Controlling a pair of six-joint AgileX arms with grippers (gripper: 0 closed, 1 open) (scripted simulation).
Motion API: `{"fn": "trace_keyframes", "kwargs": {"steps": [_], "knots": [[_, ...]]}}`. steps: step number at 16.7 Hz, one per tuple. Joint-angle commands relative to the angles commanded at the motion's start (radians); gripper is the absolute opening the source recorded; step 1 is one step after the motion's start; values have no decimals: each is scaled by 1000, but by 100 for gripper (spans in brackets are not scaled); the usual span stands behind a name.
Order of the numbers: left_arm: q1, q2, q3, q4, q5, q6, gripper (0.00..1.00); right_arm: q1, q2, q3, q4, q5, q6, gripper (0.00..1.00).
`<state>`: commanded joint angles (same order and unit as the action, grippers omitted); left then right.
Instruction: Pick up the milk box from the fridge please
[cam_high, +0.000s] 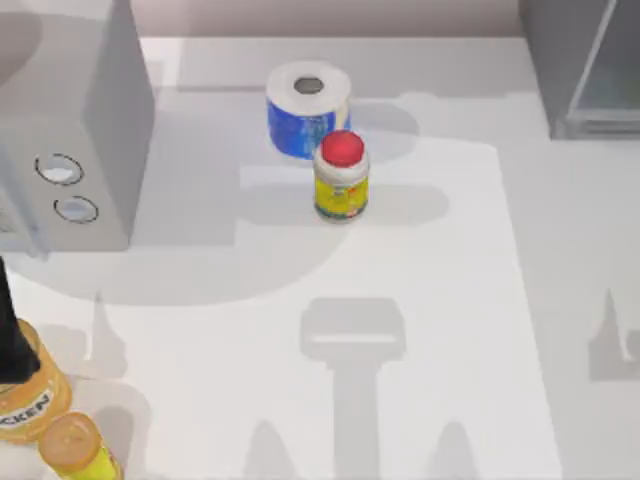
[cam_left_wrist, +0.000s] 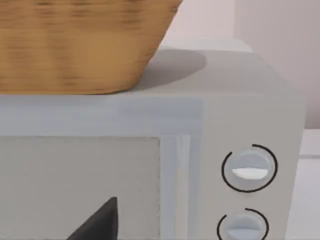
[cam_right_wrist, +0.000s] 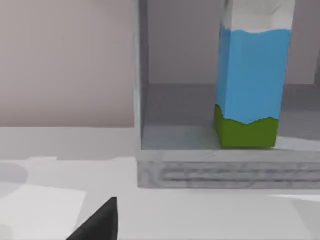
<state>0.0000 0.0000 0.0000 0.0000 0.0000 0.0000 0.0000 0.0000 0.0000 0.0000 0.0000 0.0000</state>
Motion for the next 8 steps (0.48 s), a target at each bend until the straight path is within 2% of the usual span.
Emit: {"fn": "trace_keyframes", "kwargs": {"steps": [4,8], "knots": [[0,0,0,0,0,0,100,-13,29,-4,27,-18,-1,100],[0,0,0,0,0,0,100,-78,208,-2,158,-101,1,100]]}}
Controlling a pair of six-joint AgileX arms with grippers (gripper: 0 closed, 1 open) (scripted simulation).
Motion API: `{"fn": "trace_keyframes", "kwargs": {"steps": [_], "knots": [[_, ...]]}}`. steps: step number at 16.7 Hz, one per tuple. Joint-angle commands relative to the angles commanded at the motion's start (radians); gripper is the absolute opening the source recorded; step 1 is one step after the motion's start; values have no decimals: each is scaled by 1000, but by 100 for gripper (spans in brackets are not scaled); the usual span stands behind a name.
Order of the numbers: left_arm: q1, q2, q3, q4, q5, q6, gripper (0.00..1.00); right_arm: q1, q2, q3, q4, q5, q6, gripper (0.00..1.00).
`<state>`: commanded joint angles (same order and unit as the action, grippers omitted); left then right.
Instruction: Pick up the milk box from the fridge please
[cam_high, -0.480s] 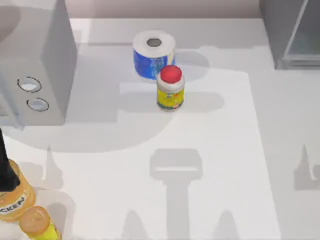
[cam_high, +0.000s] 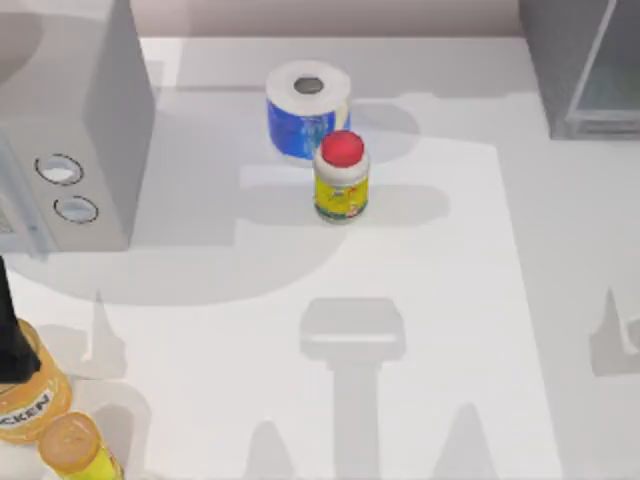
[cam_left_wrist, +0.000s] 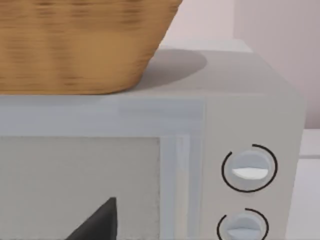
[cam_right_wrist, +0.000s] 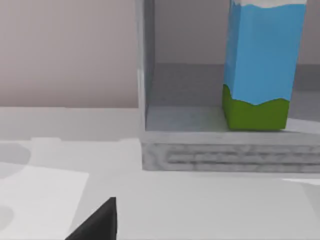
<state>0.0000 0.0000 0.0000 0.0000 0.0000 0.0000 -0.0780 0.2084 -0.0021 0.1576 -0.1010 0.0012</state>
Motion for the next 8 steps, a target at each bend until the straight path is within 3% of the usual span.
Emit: {"fn": "trace_keyframes", "kwargs": {"steps": [8], "knots": [[0,0,0,0,0,0,100,-178,807,11,605,-181,8,100]]}}
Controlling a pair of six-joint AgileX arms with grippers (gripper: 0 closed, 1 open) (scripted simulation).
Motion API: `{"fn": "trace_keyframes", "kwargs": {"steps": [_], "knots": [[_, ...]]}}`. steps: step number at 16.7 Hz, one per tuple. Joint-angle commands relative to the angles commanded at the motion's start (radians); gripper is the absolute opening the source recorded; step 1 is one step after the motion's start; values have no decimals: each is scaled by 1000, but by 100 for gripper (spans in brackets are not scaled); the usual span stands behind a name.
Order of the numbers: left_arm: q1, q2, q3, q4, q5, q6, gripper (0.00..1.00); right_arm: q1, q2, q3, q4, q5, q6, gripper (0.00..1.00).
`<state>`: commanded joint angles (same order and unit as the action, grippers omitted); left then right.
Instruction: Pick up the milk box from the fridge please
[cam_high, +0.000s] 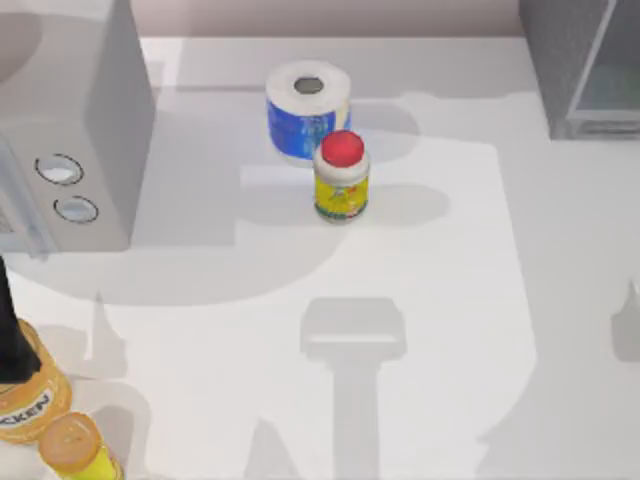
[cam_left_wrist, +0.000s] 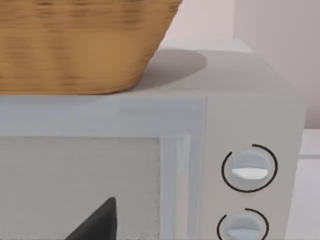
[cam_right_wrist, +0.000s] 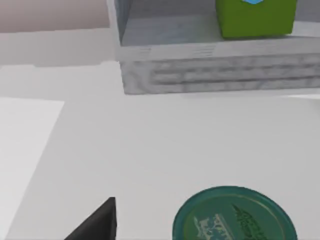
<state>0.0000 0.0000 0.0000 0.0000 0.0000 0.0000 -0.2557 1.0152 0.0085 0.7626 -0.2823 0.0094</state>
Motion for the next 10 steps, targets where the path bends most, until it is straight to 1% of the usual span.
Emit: {"fn": "trace_keyframes", "kwargs": {"steps": [4,7,10], "knots": [[0,0,0,0,0,0,100,-89,347,52,320,-88,9,100],[0,0,0,0,0,0,100,-146,522,101,533,-160,16,100],[0,0,0,0,0,0,100,-204,673,134,728,-204,15,100]]}}
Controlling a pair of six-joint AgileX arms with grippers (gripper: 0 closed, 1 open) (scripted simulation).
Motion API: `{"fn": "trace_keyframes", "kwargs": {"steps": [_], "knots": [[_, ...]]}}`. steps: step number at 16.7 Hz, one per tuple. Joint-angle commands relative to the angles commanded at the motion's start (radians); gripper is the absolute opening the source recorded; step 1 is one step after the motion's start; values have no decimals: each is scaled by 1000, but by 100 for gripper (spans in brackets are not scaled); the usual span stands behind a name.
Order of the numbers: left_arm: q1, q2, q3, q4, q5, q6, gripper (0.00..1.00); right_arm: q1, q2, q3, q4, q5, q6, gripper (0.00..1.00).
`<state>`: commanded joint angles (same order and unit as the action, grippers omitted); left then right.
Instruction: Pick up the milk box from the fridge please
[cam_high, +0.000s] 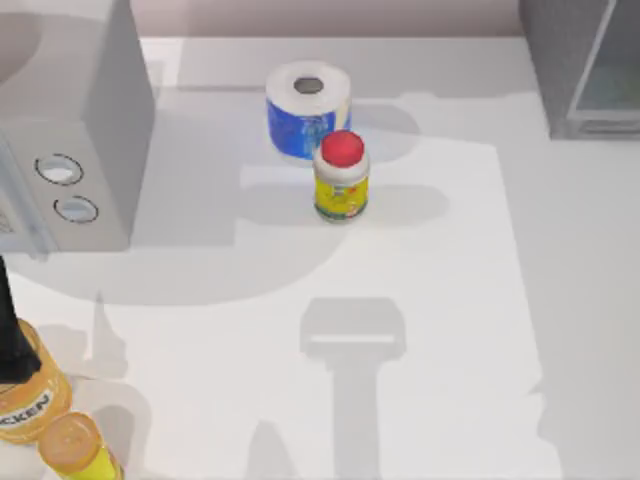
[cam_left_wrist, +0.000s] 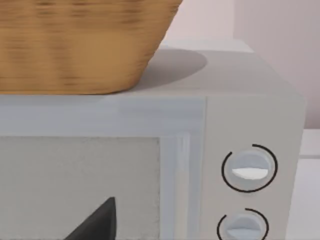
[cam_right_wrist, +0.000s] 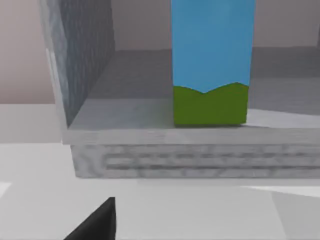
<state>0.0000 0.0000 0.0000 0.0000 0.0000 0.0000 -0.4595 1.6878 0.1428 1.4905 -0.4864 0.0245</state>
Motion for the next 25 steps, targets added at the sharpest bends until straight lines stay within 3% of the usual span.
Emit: {"fn": "trace_keyframes", "kwargs": {"steps": [5,13,16,20,25], "knots": [[0,0,0,0,0,0,100,-74,106,41,128,-28,-7,100],[0,0,0,0,0,0,100,-1,105,100,149,-12,-2,100],[0,0,0,0,0,0,100,124,137,251,129,36,6,100],[0,0,0,0,0,0,100,258,251,503,-34,147,8,100],[0,0,0,0,0,0,100,266,406,749,-257,292,-6,100]]}}
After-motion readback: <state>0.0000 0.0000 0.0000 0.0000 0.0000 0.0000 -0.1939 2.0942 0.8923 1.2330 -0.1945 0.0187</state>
